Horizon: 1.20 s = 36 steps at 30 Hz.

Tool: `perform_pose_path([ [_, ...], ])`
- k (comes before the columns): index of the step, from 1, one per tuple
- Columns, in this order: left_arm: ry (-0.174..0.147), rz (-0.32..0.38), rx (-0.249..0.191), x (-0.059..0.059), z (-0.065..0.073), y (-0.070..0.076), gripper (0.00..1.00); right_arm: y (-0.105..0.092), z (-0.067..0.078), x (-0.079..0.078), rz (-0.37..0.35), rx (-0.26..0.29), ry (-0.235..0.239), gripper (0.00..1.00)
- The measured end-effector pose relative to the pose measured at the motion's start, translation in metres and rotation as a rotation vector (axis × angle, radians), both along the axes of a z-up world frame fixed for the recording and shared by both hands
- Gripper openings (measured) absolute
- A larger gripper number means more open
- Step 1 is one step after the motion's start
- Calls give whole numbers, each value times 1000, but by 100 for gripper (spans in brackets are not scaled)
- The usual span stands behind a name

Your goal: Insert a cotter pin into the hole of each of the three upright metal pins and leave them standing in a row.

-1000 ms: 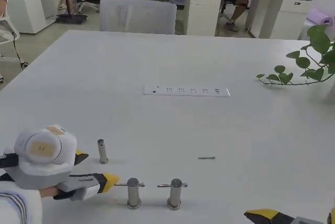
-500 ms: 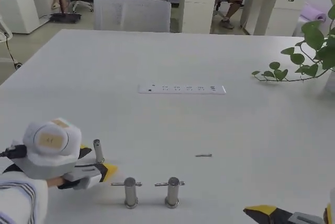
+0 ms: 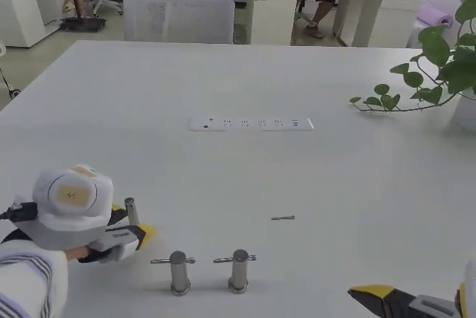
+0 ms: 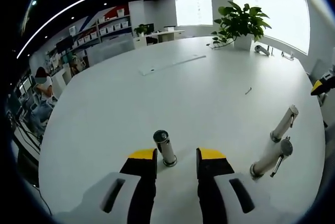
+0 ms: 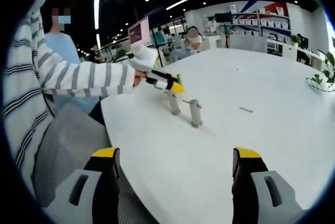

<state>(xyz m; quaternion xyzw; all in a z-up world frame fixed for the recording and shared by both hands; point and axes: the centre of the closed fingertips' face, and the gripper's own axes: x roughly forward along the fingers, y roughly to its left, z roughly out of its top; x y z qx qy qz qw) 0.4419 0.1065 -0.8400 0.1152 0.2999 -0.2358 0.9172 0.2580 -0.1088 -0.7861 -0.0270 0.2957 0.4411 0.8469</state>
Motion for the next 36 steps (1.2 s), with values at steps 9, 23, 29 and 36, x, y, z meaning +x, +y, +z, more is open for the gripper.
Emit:
perform_pose_path([
  [9, -10, 16, 9, 8, 0, 5, 14, -2, 0, 1, -9, -1, 1, 90],
  [23, -4, 31, -1, 9, 0, 7, 8, -4, -1, 2, -15, -8, 0, 90],
  [29, -6, 42, -5, 7, 1, 8, 7, -4, -1, 2, -15, -12, -4, 91],
  [36, -5, 34, 13, 7, 1, 9, 7, -4, -2, 2, -14, -15, -5, 91],
])
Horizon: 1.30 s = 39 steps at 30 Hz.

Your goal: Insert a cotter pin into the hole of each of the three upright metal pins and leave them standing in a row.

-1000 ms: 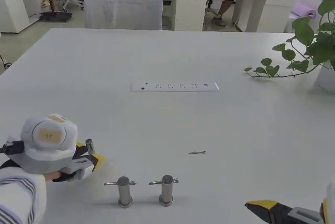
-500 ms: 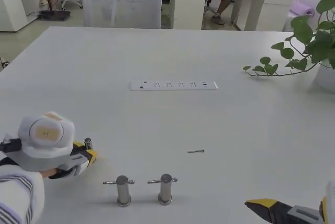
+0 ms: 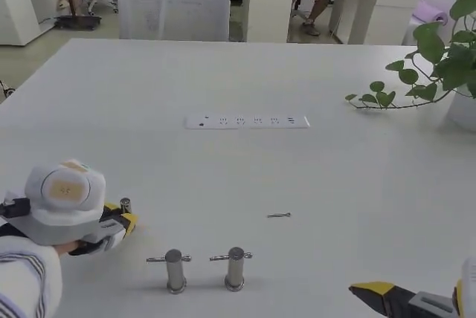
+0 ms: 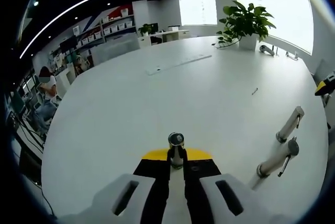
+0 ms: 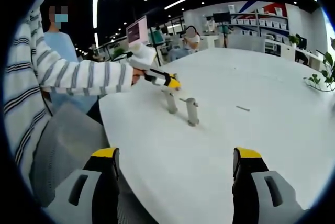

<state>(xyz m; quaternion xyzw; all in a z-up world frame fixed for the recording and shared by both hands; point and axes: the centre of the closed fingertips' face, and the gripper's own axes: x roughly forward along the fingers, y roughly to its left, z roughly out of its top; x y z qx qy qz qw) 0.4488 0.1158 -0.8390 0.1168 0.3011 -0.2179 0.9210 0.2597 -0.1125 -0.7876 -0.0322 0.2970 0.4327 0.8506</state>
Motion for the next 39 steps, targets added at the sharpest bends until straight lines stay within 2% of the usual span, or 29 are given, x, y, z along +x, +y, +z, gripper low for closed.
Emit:
perform_pose_path([
  [6, 6, 17, -11, -1, 0, 3, 7, -1, 0, 0, -1, -3, -1, 91],
  [7, 15, 25, -25, -1, -1, 4, 7, -1, 0, 0, -2, -3, 0, 91],
  [10, 17, 30, -22, -3, -1, 6, 7, -1, -1, 0, -2, -5, 1, 91],
  [12, 30, 49, -42, -5, -1, 7, 6, -1, -1, 0, -1, -6, 2, 91],
  [15, 24, 46, -39, -8, 2, 8, 6, -1, -1, 0, 2, -5, 1, 91],
  [21, 34, 65, -64, -14, 8, 11, 6, 0, -1, 0, 9, -7, -1, 91],
  [24, 37, 67, -75, -20, 10, 11, 6, 0, -1, 0, 12, -5, -4, 91],
  [32, 43, 53, -69, -37, 14, 11, 6, 2, -2, 0, 23, -4, -5, 91],
  [39, 49, 33, -63, -56, 21, 11, 6, 4, -2, 0, 37, -1, -10, 91],
])
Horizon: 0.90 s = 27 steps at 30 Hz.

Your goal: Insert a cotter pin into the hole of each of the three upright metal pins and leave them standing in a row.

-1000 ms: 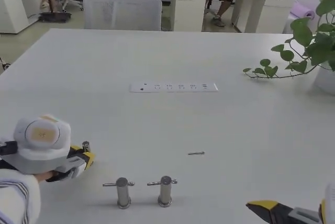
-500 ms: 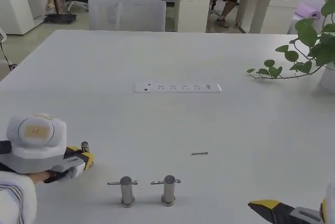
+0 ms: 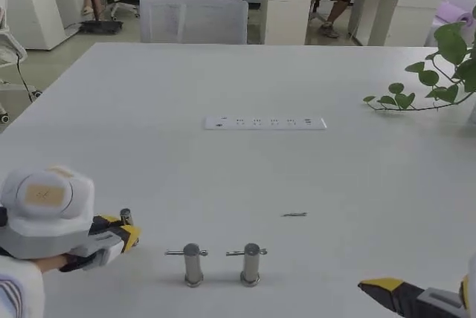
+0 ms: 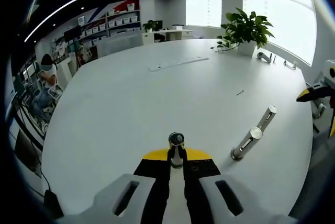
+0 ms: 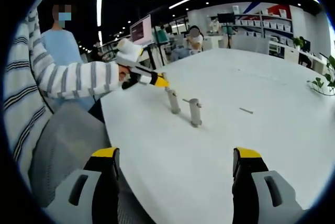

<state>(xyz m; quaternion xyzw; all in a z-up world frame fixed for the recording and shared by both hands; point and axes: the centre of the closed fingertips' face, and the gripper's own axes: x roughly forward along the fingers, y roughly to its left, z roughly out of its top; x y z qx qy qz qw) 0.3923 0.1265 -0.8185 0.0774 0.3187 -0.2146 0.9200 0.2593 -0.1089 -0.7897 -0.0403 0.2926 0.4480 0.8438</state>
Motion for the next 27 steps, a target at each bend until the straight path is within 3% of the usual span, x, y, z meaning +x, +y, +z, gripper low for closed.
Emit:
perform_pose_path([
  [18, 18, -62, -2, -42, 15, -12, 6, 0, 0, 0, 11, -1, -7, 90],
  [27, 27, -85, -12, -62, 15, -29, 6, 1, 0, -1, 13, 1, -9, 90],
])
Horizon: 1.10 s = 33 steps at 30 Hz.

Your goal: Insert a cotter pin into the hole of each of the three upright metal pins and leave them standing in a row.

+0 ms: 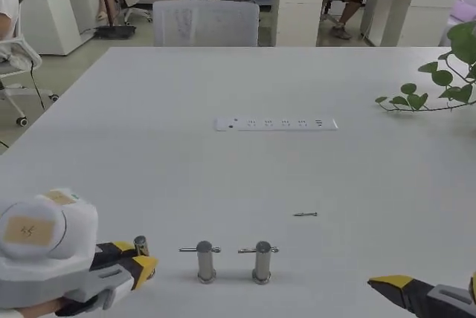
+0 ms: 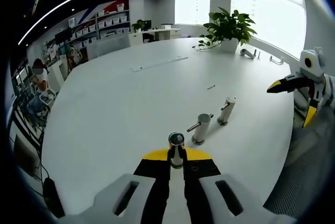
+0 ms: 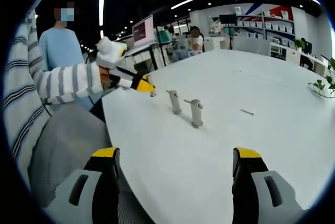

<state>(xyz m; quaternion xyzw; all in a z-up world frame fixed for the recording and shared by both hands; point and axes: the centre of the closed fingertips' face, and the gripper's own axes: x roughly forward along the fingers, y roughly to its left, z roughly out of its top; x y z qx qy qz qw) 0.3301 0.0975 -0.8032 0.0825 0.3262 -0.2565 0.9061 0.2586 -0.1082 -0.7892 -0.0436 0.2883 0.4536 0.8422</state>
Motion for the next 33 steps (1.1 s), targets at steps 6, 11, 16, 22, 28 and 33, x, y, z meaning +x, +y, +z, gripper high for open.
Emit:
perform_pose_path([
  [6, 13, -10, -8, -9, -3, -12, 6, 0, -1, -1, 10, -5, -1, 90],
  [11, 14, -18, -18, -15, -4, -25, 6, -2, 0, 0, 11, -3, -3, 90],
  [16, 19, -24, -25, -19, -6, -36, 6, -3, 0, 1, 16, -4, -5, 90],
  [22, 21, -25, -36, -23, -9, -48, 7, -4, -1, 1, 22, -8, -6, 90],
  [28, 22, -34, -35, -26, -15, -58, 7, -5, -1, 2, 23, -8, -9, 90],
  [33, 25, -40, -36, -27, -19, -66, 7, -6, -2, 2, 25, -8, -5, 90],
])
